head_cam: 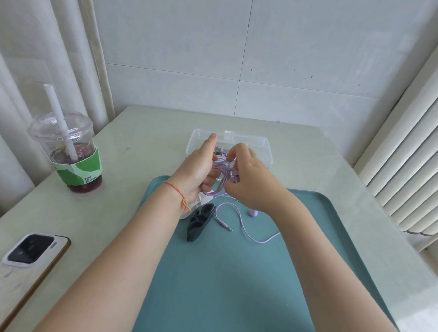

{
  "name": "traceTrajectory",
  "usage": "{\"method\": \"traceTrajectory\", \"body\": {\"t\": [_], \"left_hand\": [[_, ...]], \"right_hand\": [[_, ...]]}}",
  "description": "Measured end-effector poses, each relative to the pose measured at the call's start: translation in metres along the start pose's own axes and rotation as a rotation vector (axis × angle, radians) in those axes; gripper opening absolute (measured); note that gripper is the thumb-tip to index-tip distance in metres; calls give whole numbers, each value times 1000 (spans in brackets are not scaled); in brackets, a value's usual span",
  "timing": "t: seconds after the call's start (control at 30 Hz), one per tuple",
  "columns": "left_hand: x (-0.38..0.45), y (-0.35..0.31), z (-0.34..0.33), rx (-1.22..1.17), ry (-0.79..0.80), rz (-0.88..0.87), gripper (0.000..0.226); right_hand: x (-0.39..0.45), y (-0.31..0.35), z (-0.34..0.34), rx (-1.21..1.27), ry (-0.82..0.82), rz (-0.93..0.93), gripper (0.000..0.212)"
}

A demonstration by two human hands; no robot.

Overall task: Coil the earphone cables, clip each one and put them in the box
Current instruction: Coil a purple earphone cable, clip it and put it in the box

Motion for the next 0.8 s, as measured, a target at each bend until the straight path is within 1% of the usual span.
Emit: {"method": "traceTrajectory", "body": {"t": [0.07, 0.13, 0.23, 0.37, 0.47, 0.57, 0.67, 0.73, 0.8], "left_hand": [[-1, 0, 0, 25, -15, -11, 48], [-2, -1, -1, 100, -29, -29, 48], [-3, -2, -4, 231, -36, -54, 50], [-3, 1, -11, 251, 56, -53, 60], [-2, 4, -15, 251, 123, -35, 71], [1, 7, -13, 299, 98, -19, 65], [1, 8, -14, 307, 113, 0, 62], [2, 6, -13, 239, 95, 0, 56], [5, 5, -8, 108, 70, 10, 39]], "right_hand": [[1, 0, 4, -26, 0, 7, 29], [1, -1, 7, -28, -3, 11, 24], [1, -3, 12, 66, -2, -6, 19], [-1, -1, 12, 210, 77, 0, 18], [-1, 0, 9, 276, 80, -15, 15], [-1, -6, 16, 259, 30, -46, 14], [-2, -13, 24, 284, 2, -81, 15], [-4, -15, 24, 320, 17, -95, 12], [-4, -17, 21, 348, 37, -106, 9]]}}
Point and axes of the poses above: each hand's wrist, its own x-axis towards the middle knuckle, its own z-axis out of the back of the hand, y = z × x, the point moved 7 cm from there along x, towards the middle knuckle, and after that the axes turned 10 degrees about z, right-handed, at the moved point
